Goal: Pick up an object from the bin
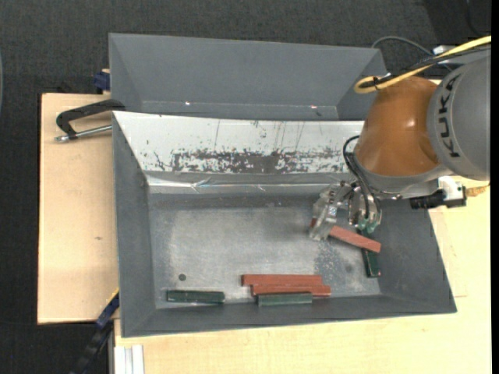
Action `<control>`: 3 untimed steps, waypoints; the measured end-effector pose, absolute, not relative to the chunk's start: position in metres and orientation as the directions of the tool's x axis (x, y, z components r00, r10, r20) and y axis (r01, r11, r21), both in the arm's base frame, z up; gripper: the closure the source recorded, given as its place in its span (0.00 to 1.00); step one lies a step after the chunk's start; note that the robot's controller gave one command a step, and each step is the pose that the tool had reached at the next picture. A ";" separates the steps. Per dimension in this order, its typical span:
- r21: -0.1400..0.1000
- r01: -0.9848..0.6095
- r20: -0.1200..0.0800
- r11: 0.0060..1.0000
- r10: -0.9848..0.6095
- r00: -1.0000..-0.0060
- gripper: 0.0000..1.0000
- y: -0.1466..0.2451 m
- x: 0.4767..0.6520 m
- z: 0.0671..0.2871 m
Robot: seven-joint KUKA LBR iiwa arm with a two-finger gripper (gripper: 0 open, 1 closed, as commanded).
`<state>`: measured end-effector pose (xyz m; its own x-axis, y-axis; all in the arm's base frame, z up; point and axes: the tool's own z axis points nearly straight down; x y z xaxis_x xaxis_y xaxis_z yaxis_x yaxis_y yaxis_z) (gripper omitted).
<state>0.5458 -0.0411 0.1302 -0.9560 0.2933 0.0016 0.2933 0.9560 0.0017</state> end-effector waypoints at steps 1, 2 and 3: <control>0.002 0.288 -0.005 0.958 0.288 -0.958 1.00 -0.044 0.549 0.145; 0.001 0.161 -0.006 0.987 0.161 -0.987 1.00 -0.053 0.552 0.189; 0.001 0.198 -0.001 0.980 0.198 -0.980 1.00 -0.041 0.524 0.210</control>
Offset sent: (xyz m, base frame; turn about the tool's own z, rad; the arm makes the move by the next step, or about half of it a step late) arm 0.0066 -0.0142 0.0625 -0.1384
